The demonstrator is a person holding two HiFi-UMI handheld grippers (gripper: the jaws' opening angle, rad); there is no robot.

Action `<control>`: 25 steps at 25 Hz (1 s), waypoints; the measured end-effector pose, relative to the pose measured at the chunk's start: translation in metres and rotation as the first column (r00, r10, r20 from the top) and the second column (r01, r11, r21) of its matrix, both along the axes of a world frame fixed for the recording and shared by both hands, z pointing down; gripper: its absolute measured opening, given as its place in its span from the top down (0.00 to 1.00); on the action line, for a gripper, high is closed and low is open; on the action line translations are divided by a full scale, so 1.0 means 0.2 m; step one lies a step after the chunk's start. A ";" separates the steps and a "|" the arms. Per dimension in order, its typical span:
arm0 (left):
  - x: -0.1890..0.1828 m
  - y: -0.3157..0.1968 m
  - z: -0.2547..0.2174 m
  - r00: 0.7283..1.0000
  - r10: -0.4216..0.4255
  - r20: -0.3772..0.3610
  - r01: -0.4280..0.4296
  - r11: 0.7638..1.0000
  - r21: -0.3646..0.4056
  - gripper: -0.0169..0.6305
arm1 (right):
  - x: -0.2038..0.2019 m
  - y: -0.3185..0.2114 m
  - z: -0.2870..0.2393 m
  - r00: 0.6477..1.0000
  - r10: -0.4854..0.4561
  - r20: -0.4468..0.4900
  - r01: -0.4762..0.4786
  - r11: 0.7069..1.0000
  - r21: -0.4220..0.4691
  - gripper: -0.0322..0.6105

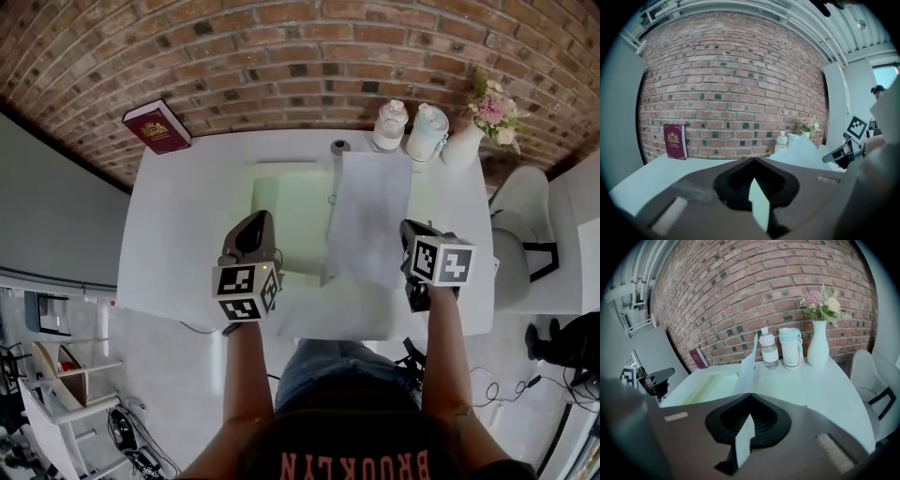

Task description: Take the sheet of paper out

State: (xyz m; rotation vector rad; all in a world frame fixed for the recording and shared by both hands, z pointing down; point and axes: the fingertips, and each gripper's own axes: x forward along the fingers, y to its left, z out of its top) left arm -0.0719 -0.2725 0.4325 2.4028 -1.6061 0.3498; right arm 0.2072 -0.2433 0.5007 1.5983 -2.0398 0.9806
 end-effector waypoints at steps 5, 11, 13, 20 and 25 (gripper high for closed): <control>-0.04 0.02 -0.13 1.000 0.017 0.000 -0.016 0.998 0.054 0.98 | -0.06 0.01 -0.15 1.000 0.001 -0.002 -0.001 0.997 0.078 0.95; -0.13 0.03 -0.30 1.000 0.009 -0.010 -0.008 0.993 0.114 0.98 | -0.11 0.01 -0.33 1.000 0.020 -0.008 -0.019 0.989 0.149 0.95; -0.15 0.03 -0.35 1.000 0.006 -0.020 -0.004 0.991 0.132 0.98 | -0.12 0.01 -0.38 1.000 0.027 -0.008 -0.025 0.985 0.172 0.95; -0.16 0.02 -0.53 0.999 0.025 -0.025 -0.019 0.978 0.207 0.98 | -0.12 0.02 -0.57 0.998 0.064 0.007 -0.063 0.962 0.265 0.95; -0.18 0.02 -0.66 0.999 0.027 -0.042 -0.015 0.964 0.267 0.97 | -0.13 0.01 -0.75 0.997 0.075 0.026 -0.079 0.920 0.385 0.95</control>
